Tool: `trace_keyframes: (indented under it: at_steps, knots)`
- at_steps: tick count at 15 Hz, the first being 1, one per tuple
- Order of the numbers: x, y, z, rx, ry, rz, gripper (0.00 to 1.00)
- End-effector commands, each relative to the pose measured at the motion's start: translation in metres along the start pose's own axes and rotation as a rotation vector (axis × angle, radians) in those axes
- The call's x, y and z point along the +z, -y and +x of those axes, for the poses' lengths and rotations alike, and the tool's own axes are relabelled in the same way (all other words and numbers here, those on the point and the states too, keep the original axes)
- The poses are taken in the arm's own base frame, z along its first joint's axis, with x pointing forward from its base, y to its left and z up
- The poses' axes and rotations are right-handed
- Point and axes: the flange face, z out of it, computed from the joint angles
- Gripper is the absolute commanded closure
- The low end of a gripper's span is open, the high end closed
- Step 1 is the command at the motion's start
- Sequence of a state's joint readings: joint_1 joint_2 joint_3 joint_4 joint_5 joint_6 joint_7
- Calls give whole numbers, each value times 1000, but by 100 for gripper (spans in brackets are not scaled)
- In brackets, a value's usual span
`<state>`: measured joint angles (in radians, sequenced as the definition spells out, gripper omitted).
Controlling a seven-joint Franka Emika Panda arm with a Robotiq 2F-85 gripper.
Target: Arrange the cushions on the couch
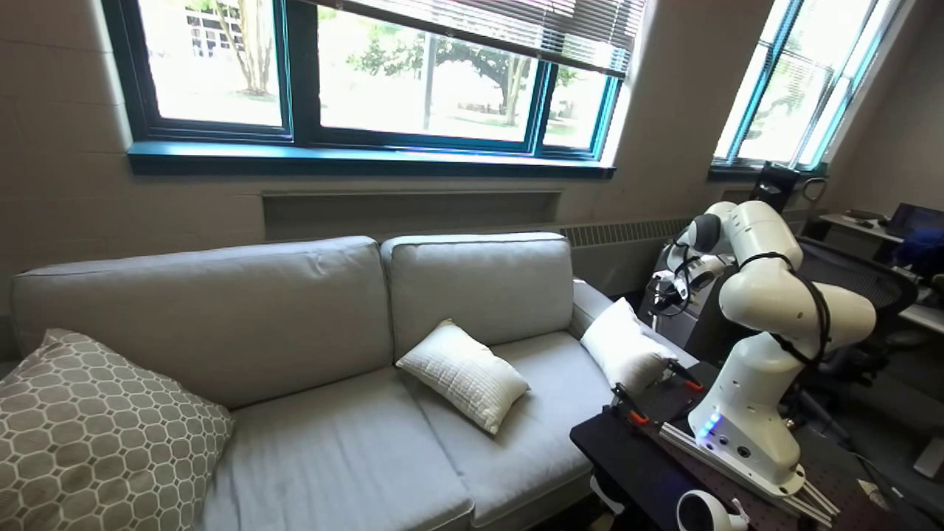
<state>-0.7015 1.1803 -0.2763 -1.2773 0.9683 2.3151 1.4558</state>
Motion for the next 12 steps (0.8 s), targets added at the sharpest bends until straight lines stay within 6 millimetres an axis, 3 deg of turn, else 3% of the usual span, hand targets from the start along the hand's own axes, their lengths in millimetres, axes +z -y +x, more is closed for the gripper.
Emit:
trace_keyframes:
  at_steps: [1,6,12]
  knots:
    - [5,-1,0,-8,0,-6,0]
    - [1,-2,-13,134,129,-114,0]
    - [-18,30,-18,401,247,-151,0]
